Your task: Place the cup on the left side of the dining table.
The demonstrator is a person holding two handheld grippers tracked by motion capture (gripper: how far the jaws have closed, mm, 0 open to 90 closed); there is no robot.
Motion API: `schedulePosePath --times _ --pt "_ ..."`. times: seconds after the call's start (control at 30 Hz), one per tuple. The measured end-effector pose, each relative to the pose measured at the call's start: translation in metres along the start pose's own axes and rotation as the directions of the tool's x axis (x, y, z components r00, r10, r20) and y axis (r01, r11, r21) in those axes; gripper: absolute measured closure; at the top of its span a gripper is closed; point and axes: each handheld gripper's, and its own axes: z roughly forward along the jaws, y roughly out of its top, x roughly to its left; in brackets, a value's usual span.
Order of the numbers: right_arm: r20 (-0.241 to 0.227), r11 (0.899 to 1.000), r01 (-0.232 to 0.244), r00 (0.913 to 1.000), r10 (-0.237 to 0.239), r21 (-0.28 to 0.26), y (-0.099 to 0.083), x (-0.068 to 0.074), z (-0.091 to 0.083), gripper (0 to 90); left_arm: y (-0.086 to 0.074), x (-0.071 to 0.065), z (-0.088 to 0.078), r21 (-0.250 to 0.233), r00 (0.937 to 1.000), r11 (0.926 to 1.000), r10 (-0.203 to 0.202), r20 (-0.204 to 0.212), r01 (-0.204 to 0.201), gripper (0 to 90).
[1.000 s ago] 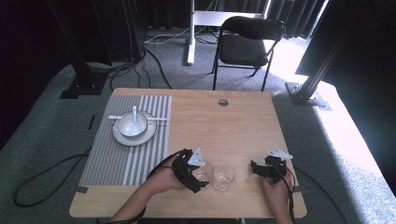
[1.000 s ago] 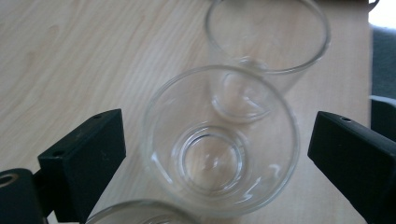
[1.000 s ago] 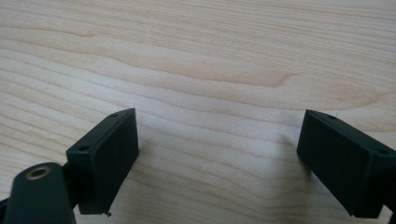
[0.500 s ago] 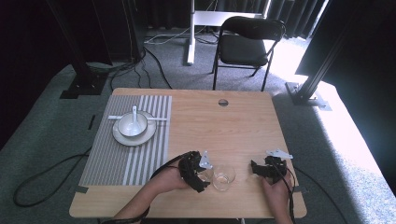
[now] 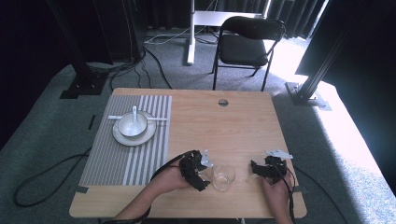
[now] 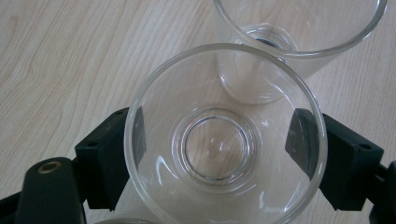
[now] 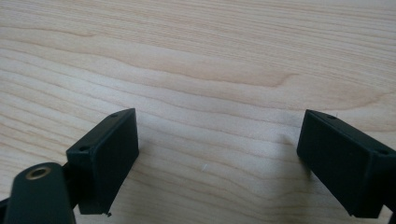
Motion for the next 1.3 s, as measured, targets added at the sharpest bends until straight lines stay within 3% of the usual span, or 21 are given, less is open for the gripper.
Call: schedulePosePath --times 0.23,0.63,0.83,0.93,1.3 --pt "0.000 1.000 0.000 1.0000 0.000 0.000 0.000 0.000 0.000 12.1 0.000 0.000 -0.001 -0.008 0.9999 1.0000 0.005 -0.013 -0.005 18.2" --pt "0.000 1.000 0.000 1.0000 0.000 0.000 0.000 0.000 0.000 12.1 0.007 0.010 -0.011 -0.049 0.9993 0.9984 -0.031 -0.021 0.029 18.2" --pt "0.000 1.000 0.000 1.0000 0.000 0.000 0.000 0.000 0.000 12.2 0.012 0.014 -0.014 -0.074 0.9969 0.9965 -0.043 -0.066 0.038 18.2" --pt "0.000 1.000 0.000 1.0000 0.000 0.000 0.000 0.000 0.000 12.1 0.014 0.018 -0.016 -0.091 0.9953 0.9942 -0.065 -0.071 0.059 18.2" --pt "0.000 1.000 -0.002 1.0000 0.002 0.000 0.000 0.000 0.000 12.1 0.021 0.034 -0.030 -0.114 0.9908 0.9907 -0.087 -0.104 0.075 18.2"
